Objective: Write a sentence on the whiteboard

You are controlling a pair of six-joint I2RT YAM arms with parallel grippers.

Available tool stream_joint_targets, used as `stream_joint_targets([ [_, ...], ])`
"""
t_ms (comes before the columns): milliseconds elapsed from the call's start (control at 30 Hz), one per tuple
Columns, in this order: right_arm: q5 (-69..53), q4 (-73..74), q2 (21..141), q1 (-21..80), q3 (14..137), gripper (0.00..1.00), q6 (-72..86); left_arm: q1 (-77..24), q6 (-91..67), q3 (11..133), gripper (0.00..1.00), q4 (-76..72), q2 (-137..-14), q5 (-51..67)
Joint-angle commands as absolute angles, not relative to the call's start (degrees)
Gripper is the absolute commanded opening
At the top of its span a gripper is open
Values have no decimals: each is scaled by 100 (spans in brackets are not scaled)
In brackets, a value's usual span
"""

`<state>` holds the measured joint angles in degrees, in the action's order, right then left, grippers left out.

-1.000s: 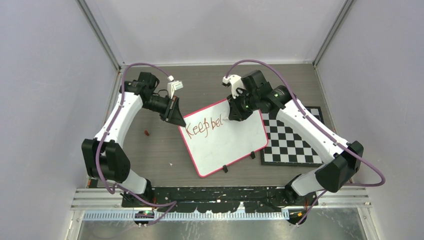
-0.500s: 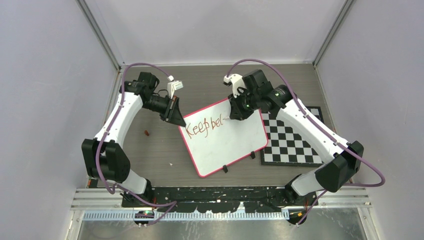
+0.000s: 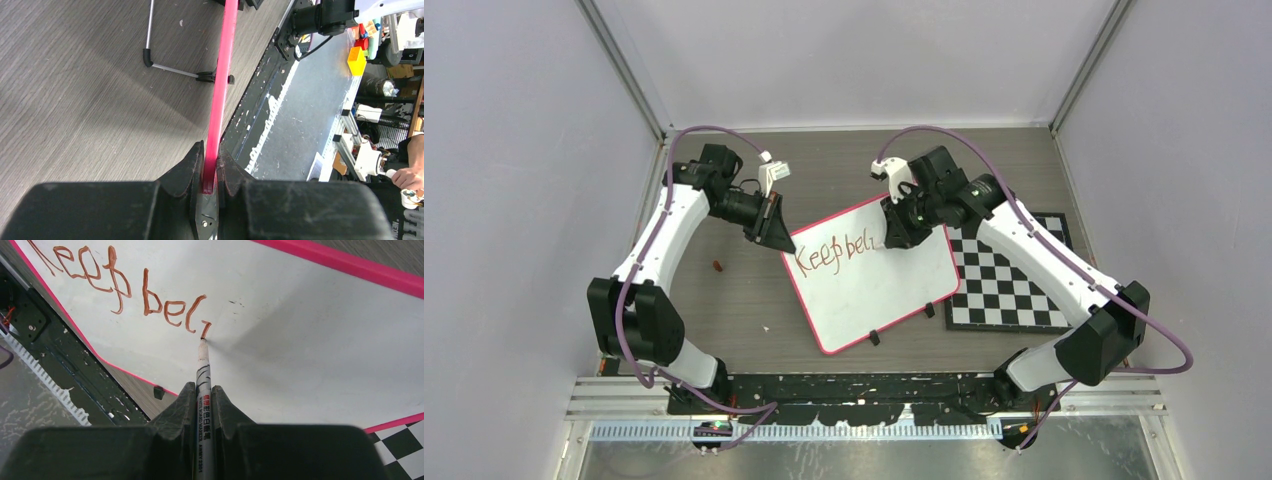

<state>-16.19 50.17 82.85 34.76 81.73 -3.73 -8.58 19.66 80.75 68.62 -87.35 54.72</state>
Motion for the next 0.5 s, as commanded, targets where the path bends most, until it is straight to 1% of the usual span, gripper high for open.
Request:
stream_joint_targets([
  [0,-1438,4875,8130,3460,8225,0,-423,-860,1864,8068,0,6803,-8586,5396],
  [267,-1556,5157,8154,3464,8881,0,-460,-864,1868,8077,0,6803,-8578,5414],
  [467,-1582,5119,8330,3466,9043,0,-472,-858,1867,8090,0,6814,-8555,5414],
])
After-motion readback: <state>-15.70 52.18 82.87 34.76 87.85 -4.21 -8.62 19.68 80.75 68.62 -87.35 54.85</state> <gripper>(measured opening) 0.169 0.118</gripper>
